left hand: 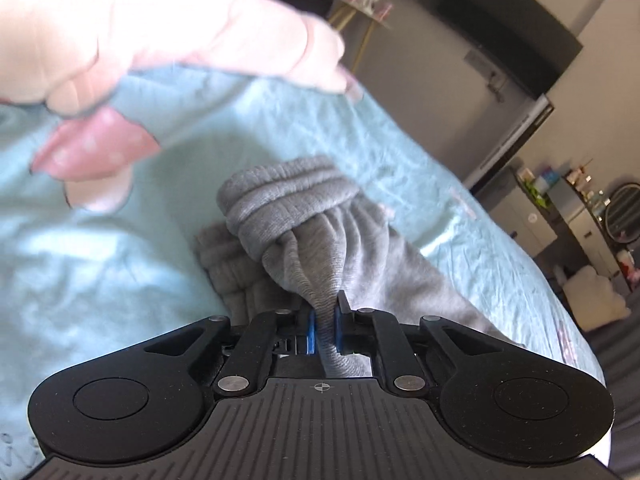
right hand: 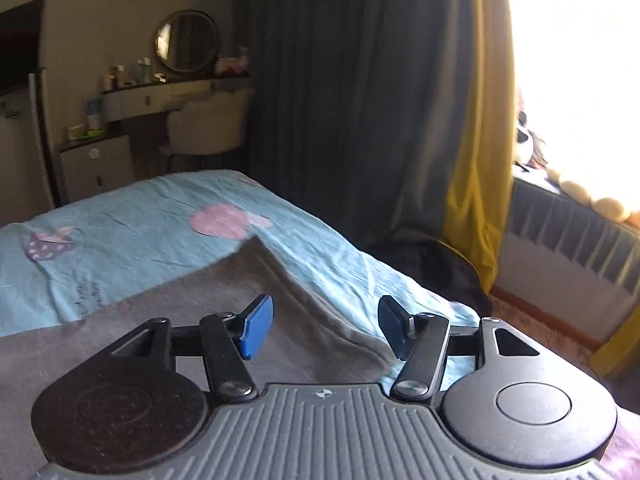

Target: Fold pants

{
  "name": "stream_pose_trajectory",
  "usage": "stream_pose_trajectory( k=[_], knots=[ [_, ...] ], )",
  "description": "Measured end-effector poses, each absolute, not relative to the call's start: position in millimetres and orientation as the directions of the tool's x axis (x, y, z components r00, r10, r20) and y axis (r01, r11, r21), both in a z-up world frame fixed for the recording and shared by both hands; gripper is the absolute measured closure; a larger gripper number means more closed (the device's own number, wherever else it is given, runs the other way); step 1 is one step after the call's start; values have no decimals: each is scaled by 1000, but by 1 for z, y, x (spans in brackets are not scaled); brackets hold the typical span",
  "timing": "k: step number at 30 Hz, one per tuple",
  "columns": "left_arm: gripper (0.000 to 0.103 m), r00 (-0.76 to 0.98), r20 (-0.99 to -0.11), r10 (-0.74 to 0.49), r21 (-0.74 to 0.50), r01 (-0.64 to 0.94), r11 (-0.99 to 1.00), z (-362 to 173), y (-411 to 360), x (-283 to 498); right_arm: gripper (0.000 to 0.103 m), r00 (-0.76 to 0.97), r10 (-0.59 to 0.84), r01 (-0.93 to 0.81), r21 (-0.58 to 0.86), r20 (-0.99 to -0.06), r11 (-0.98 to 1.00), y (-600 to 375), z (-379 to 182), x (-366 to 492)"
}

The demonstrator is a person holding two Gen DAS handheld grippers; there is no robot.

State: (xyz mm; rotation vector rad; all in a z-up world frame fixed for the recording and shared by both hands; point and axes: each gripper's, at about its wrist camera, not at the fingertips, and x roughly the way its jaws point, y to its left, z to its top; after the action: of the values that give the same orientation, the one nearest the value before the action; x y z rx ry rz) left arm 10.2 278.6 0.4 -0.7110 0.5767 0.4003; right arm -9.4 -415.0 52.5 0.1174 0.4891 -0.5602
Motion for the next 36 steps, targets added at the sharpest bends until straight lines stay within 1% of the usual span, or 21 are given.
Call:
stream_pose_trajectory(
  k=[2,3,4,7,8,10,13,15,19,21,22,23,24,25,26,27,28,30,32,34,36],
  knots=[
    [77,732,-654,189,-454,-580,676,1,277,4,44,795,-383,440,13,-471,898,-385,56,3],
    [61,701,-673,238,-416,-624,661,2,275,1,44,818,-322,382,31,-477,924,-368,55,12],
    [50,677,-676,291,-378,-658,651,5,272,-3,44,832,-262,324,46,-490,945,-351,51,23],
    [44,687,-634,355,-308,-645,699,20,255,-7,49,824,-103,173,74,-557,982,-295,29,57],
    [41,714,-615,335,-305,-607,734,26,245,-3,54,816,-56,122,76,-576,990,-275,20,68],
    [27,772,-588,240,-301,-484,821,36,219,15,58,798,15,45,84,-603,995,-236,3,90],
    [19,831,-548,97,-286,-295,912,40,165,51,59,785,129,-58,136,-606,989,-186,-15,115],
    [14,839,-544,12,-264,-185,946,31,125,78,59,783,198,-158,119,-590,980,-162,-26,122],
    [15,787,-612,-79,-208,-64,976,-12,67,135,58,753,179,-236,-6,-633,972,-153,-49,140],
    [16,767,-641,-34,-136,-70,988,-35,53,159,55,764,170,-217,0,-622,976,-178,-51,146],
    [17,759,-651,10,-90,-90,992,-45,51,167,50,770,151,-194,-2,-620,981,-193,-50,151],
    [16,767,-639,52,-46,-106,993,-54,50,174,45,780,117,-162,-18,-615,987,-206,-51,155],
    [13,786,-610,97,7,-118,993,-62,52,175,45,788,57,-119,-61,-614,991,-225,-54,160],
    [7,791,-597,133,54,-125,991,-67,55,177,41,791,2,-80,-100,-612,992,-241,-56,163],
    [6,793,-598,121,40,-121,992,-70,61,178,19,789,-16,-51,-92,-614,994,-261,-58,166],
    [6,800,-592,99,4,-120,993,-68,68,177,11,784,-14,-22,-51,-620,998,-281,-59,169],
    [6,804,-586,97,-8,-126,992,-67,73,176,9,779,-34,25,-23,-626,999,-300,-59,170],
    [6,804,-585,102,-23,-143,989,-65,79,175,13,752,-157,166,-47,-640,985,-332,-58,174],
    [7,802,-585,122,-4,-153,988,-58,75,171,25,749,-176,245,20,-639,969,-353,-52,166],
    [7,802,-583,133,35,-139,990,-49,58,161,30,752,-121,237,94,-648,967,-352,-44,150],
    [7,813,-581,42,5,-48,999,-40,36,147,35,770,31,127,200,-637,972,-333,-38,127]
  ],
)
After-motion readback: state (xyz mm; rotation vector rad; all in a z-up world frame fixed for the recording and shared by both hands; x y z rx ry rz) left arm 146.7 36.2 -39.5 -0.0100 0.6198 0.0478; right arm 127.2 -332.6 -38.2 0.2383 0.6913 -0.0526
